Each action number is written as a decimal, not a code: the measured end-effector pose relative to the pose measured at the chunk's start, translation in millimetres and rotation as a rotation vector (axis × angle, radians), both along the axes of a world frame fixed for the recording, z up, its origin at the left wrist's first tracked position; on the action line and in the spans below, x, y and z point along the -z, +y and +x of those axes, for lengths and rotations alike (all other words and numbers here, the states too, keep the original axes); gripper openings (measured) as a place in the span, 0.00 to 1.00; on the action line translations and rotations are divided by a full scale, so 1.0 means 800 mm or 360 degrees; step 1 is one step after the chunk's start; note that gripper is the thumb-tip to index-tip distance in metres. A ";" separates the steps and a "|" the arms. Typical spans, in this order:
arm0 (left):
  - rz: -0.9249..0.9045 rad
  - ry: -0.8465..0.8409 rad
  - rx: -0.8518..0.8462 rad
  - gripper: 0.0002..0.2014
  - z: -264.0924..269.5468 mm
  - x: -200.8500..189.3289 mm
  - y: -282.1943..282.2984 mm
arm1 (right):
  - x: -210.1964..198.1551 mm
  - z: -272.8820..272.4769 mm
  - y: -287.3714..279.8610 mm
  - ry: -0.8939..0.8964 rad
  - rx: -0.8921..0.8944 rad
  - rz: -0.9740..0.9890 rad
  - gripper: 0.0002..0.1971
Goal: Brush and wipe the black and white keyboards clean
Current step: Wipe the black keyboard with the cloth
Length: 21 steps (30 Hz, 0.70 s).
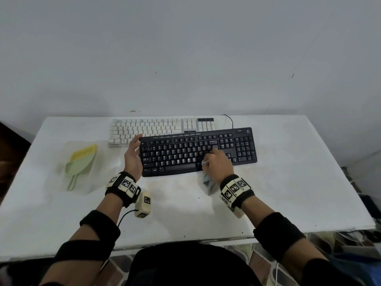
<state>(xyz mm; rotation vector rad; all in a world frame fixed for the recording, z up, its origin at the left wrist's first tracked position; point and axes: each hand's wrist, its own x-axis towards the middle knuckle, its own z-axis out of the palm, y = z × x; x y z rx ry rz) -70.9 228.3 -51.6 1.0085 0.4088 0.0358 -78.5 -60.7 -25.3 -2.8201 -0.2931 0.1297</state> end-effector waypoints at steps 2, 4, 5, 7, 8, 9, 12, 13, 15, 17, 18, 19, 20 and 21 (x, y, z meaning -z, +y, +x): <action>0.0004 0.0000 -0.0011 0.12 0.000 0.000 0.000 | -0.001 0.005 -0.005 -0.0017 0.0037 0.0005 0.11; -0.0008 -0.0001 -0.0001 0.12 0.001 0.001 0.000 | 0.000 0.007 0.000 -0.0047 -0.0065 0.0042 0.11; -0.0011 0.0003 0.0001 0.12 0.002 0.001 -0.001 | 0.000 0.006 0.005 -0.0049 -0.0140 0.0068 0.10; -0.0015 0.0005 -0.0001 0.12 0.002 0.002 0.000 | 0.001 0.005 0.013 -0.0030 -0.0284 0.0070 0.09; -0.0015 0.0001 0.0000 0.12 0.002 0.002 0.000 | 0.002 0.004 0.014 -0.0017 -0.0326 0.0036 0.09; -0.0007 -0.0001 0.0002 0.13 0.002 0.002 0.001 | 0.002 0.003 0.013 -0.0012 -0.0329 -0.0002 0.09; 0.0003 -0.0006 0.0008 0.13 0.000 0.002 -0.001 | 0.002 0.004 -0.007 -0.0008 -0.0183 -0.0055 0.09; 0.0010 -0.0009 0.0006 0.13 0.000 0.001 -0.001 | 0.003 0.004 -0.016 -0.0007 -0.0116 -0.0054 0.09; 0.0017 -0.0012 0.0008 0.13 -0.001 0.000 -0.002 | 0.003 0.004 -0.035 -0.0014 0.0024 -0.0038 0.09; 0.0014 -0.0011 0.0007 0.14 -0.001 -0.001 -0.002 | 0.004 0.008 -0.048 -0.0022 0.0125 -0.0045 0.09; 0.0013 -0.0005 0.0011 0.15 -0.002 -0.001 -0.002 | 0.004 0.009 -0.051 -0.0028 0.0140 -0.0035 0.10; 0.0022 0.0006 0.0011 0.16 -0.002 -0.002 -0.001 | 0.002 0.010 -0.050 -0.0047 0.0119 -0.0002 0.10; 0.0021 0.0006 0.0013 0.17 -0.002 -0.002 -0.001 | 0.002 0.011 -0.047 -0.0069 0.0063 0.0043 0.09; 0.0028 0.0008 0.0013 0.18 -0.001 -0.002 -0.001 | 0.001 0.010 -0.041 -0.0081 -0.0015 0.0081 0.09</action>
